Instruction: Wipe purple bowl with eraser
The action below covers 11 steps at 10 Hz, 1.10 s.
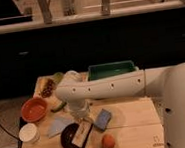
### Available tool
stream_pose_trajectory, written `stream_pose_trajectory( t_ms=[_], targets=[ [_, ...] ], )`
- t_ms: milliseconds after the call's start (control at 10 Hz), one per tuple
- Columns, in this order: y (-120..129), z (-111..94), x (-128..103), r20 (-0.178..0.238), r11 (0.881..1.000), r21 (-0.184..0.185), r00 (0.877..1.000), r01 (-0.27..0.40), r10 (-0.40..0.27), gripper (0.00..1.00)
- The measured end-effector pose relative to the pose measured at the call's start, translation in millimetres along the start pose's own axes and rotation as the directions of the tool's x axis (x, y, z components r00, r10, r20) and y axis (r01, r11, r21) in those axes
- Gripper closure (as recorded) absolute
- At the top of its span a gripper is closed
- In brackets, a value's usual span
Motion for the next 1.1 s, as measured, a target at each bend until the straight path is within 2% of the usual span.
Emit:
stream_pose_trajectory(
  t_ms=[200, 400, 500, 800, 1100],
  targets=[
    [-6.2, -3.1, 16.8, -0.008, 1.0, -0.016, 1.0, -0.003, 0.003, 0.94],
    [-16.0, -4.5, 20.8, -0.011, 1.0, -0.021, 1.0, 0.01, -0.011, 0.94],
    [-29.5, -5.6, 19.6, -0.01, 0.999, -0.02, 1.0, 0.03, -0.03, 0.94],
    [-66.5, -8.3, 6.0, -0.003, 0.994, -0.009, 0.995, 0.105, -0.105, 0.94],
    [-76.3, -5.4, -22.1, 0.016, 0.986, 0.003, 0.986, 0.166, -0.166, 0.94]
  ],
)
